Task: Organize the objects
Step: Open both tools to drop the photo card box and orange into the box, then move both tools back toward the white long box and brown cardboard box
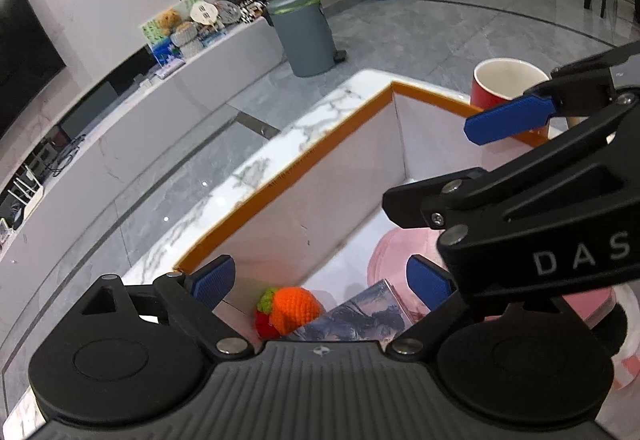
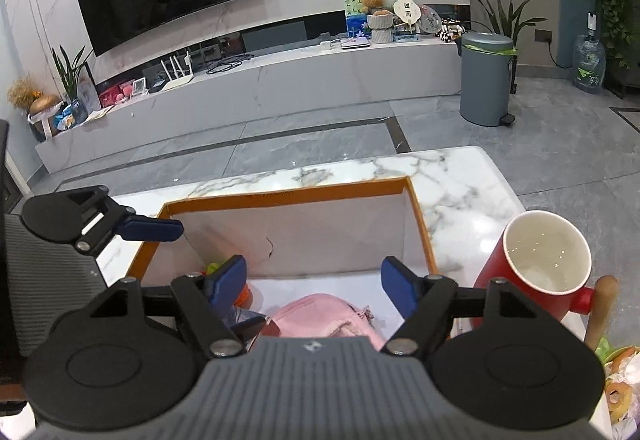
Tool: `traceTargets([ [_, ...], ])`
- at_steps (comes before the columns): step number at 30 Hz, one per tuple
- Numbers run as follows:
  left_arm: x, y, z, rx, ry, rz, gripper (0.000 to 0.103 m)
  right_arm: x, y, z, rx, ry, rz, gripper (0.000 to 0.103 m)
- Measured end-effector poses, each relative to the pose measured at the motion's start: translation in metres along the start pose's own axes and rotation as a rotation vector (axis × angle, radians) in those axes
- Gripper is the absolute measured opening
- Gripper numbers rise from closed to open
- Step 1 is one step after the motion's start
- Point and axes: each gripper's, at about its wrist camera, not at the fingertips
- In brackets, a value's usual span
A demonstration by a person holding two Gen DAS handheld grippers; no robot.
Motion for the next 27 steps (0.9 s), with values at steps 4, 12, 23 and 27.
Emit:
traceTargets([
  [4, -0.007, 0.0, 0.006, -0.035, -0.013, -0.013, 0.103, -0.004, -0.003, -0.001, 0.005, -0.008, -0.009, 0.076],
  [12, -0.023, 0.001, 0.022, -0.108, -0.043, -0.035, 0.103, -0.013, -0.005, -0.001, 0.011, -0.02, -0.03, 0.076],
  [23, -0.045, 0.021, 0.038, -0.137, -0.091, -0.036, 0.103, -0.025, -0.008, 0.015, -0.019, -0.065, -0.052, 0.078],
  [27, -0.051, 0.032, 0.047, -0.15, -0.112, -0.027, 0.103, -0.027, -0.005, 0.026, -0.046, -0.086, -0.049, 0.078],
])
Point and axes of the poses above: each gripper's, at about its wrist camera, not at the fingertips, and x roughly the way its jaws point, z to its left, y to its underside, and after that the axes turned 2 degrees about -z, right-handed
